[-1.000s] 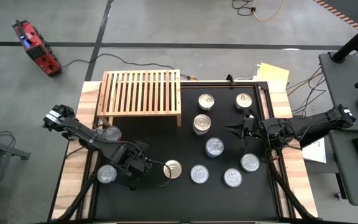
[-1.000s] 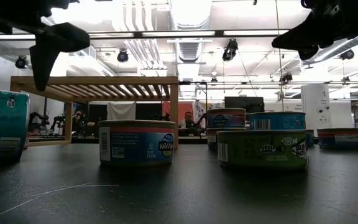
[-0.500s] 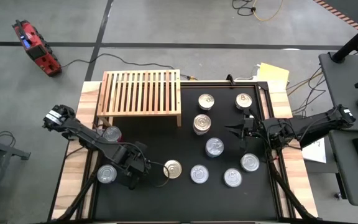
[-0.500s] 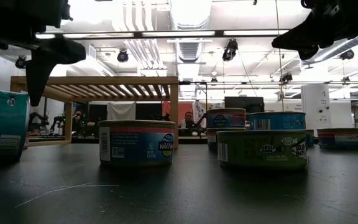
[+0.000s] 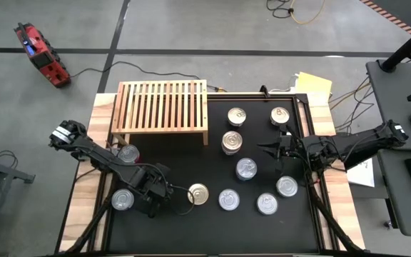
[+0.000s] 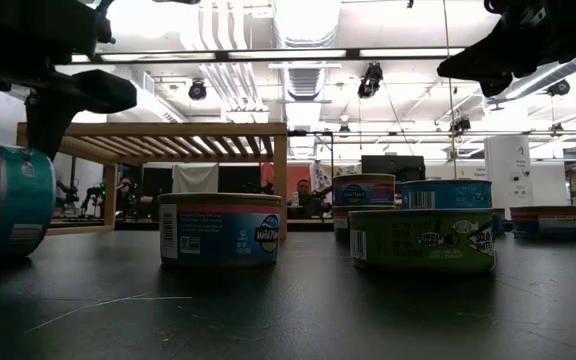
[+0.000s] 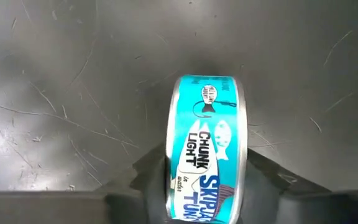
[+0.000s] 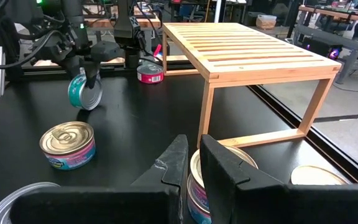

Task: Stack canned seafood by type on shelf
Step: Put the green blue tuna can on the shelf

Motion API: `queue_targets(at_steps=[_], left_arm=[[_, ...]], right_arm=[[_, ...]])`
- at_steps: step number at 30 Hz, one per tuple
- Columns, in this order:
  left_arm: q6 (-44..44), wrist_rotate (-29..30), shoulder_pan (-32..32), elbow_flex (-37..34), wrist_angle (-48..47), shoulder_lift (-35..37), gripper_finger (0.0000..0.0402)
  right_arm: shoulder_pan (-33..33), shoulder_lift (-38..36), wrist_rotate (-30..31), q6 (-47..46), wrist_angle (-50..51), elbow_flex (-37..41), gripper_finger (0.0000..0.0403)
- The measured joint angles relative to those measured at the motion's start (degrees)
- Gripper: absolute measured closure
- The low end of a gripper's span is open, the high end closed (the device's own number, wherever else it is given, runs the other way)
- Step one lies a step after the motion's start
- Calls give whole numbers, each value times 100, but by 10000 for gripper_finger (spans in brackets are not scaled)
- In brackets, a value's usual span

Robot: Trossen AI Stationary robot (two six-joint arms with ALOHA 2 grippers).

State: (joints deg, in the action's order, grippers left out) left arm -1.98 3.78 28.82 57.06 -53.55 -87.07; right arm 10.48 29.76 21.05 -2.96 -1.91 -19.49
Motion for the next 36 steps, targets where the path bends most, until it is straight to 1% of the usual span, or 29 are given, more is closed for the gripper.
queue_targets(at_steps=[1,8,13,15,17,19,21,24,25,26,28,30,36], left_arm=[[-2,10,0,0,-5,0,283],[-154,-120,-2,0,-21,71,283],[-527,-54,-66,0,61,463,283],[-726,165,-130,0,187,738,283],[-895,511,-223,0,313,1065,283],[-1061,987,-336,0,486,1415,283],[-1291,1703,-505,0,652,1766,283],[-2052,3010,-920,0,788,2279,283],[-2364,3311,-1120,8,811,2457,283],[-2648,3471,-1340,27,807,2639,283],[-3146,3574,-1792,53,855,3001,283],[-3503,3534,-2247,78,943,3330,283],[-4241,2970,-3708,118,992,3939,283]], right_arm=[[-2,0,-2,-1,2,0,369],[1,0,-2,-2,4,0,369],[1,0,0,2,2,0,369],[0,0,-2,14,-3,0,369],[1,0,0,65,-5,0,369],[1,0,1,115,-15,1,369],[-2,1,1,154,-68,2,369],[-2,2,1,264,-180,2,369],[-2,2,1,309,-242,2,369],[-2,2,1,381,-323,2,369],[-2,2,1,527,-464,2,369],[-2,2,1,660,-591,2,369],[-2,2,1,809,-599,2,369]])
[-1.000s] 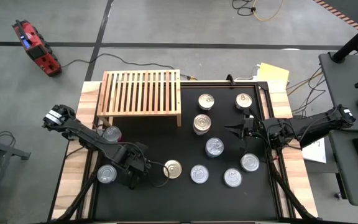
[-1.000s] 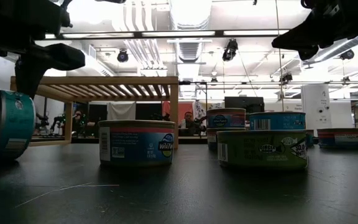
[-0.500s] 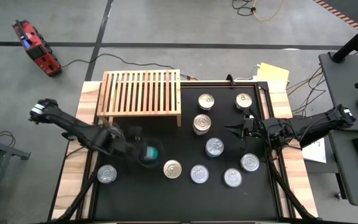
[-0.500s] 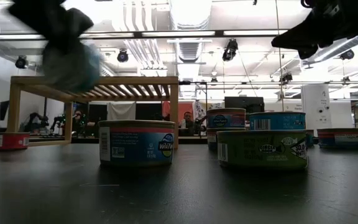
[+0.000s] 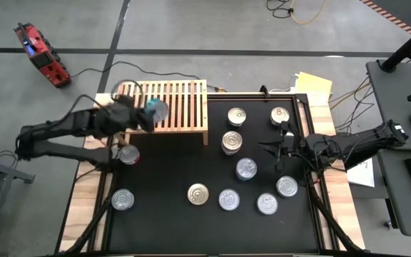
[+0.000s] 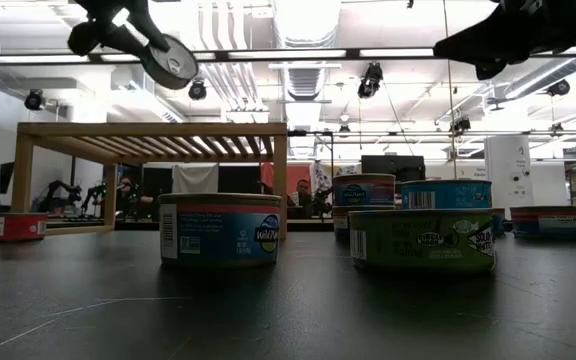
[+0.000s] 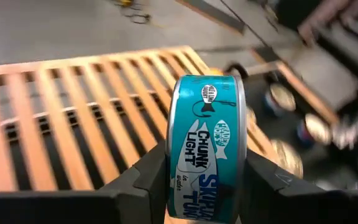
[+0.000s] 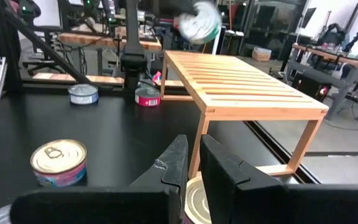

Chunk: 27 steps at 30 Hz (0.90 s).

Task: Stack canned seafood by type on shelf
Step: Put the green blue tuna can on the shelf

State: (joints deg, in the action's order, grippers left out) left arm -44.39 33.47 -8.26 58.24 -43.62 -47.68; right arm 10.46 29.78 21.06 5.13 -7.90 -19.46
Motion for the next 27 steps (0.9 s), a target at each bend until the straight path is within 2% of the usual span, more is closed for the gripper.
queue_targets(at_steps=[5,10,12,19,27], left_arm=[[-76,-772,-980,0,369,58,283],[43,-1762,-1525,1,846,-175,283],[25,-1984,-1659,2,857,-325,283],[67,-2229,-1767,1,849,-811,283],[189,-2223,-1767,-2,855,-935,283]], right_arm=[[0,0,-2,-8,75,0,369],[0,2,-2,-61,249,0,369],[0,0,-2,-61,325,0,369],[0,0,-2,-61,406,2,369],[0,0,-2,-63,481,2,369]])
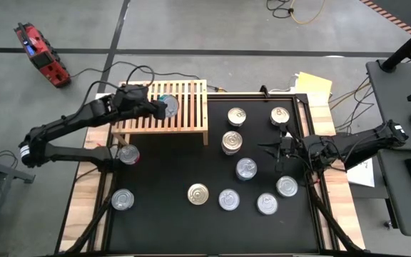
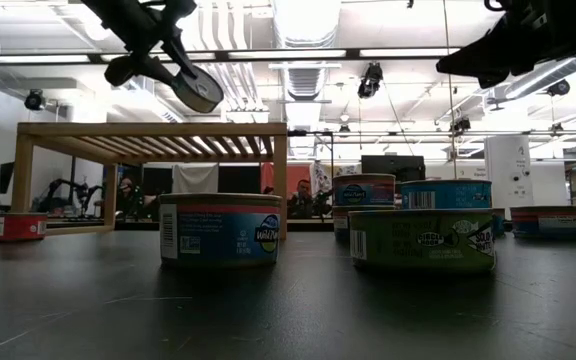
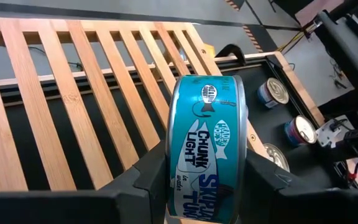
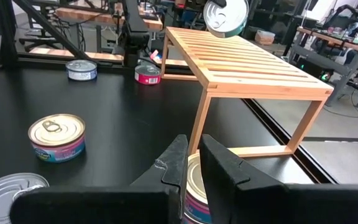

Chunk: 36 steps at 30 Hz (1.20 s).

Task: Stack canned seafood by type on shelf
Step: Put the green blue tuna can on the shelf

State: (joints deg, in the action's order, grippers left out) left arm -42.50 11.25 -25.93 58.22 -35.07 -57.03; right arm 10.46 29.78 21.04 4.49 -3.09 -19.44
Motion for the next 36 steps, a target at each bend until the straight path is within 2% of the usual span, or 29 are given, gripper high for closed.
queue_targets(at_steps=[33,36], left_arm=[[175,20,0,-29,-247,-281,283],[186,33,0,-53,-263,-281,272]], right_arm=[[0,0,-2,0,115,-1,369],[0,0,-2,0,114,-2,369]])
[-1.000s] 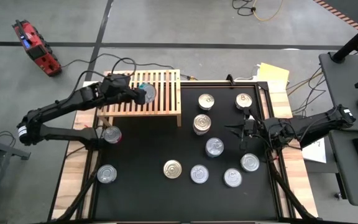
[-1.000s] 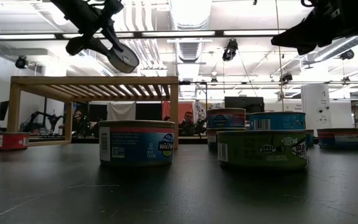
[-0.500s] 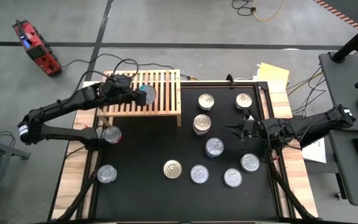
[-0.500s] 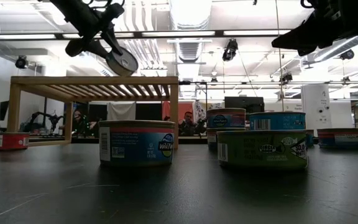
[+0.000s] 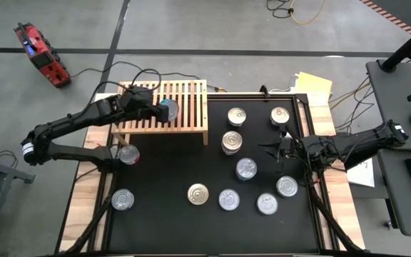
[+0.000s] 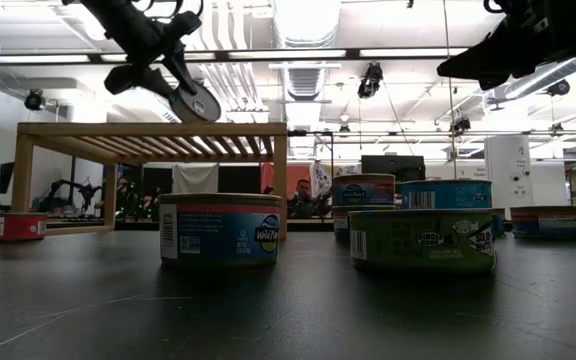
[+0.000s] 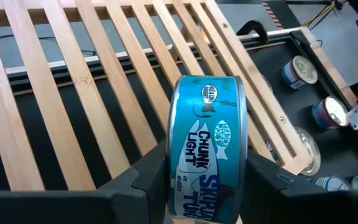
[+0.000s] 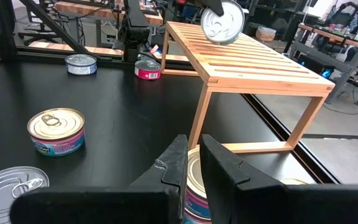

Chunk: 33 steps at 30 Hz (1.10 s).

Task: Stack canned seafood by type on shelf
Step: Put the green blue tuna can on the shelf

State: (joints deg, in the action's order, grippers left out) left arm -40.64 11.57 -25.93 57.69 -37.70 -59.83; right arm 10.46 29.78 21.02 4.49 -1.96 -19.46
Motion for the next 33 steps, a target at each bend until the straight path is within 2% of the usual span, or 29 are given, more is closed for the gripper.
queue_targets(at_steps=[11,17,33], left_arm=[[94,7,0,-11,-49,-11,270],[91,303,2,-11,-71,-11,255],[-234,451,0,-11,-283,-11,249]], right_arm=[[0,0,0,0,2,0,369],[0,0,0,0,3,0,369],[1,0,0,2,6,0,369]])
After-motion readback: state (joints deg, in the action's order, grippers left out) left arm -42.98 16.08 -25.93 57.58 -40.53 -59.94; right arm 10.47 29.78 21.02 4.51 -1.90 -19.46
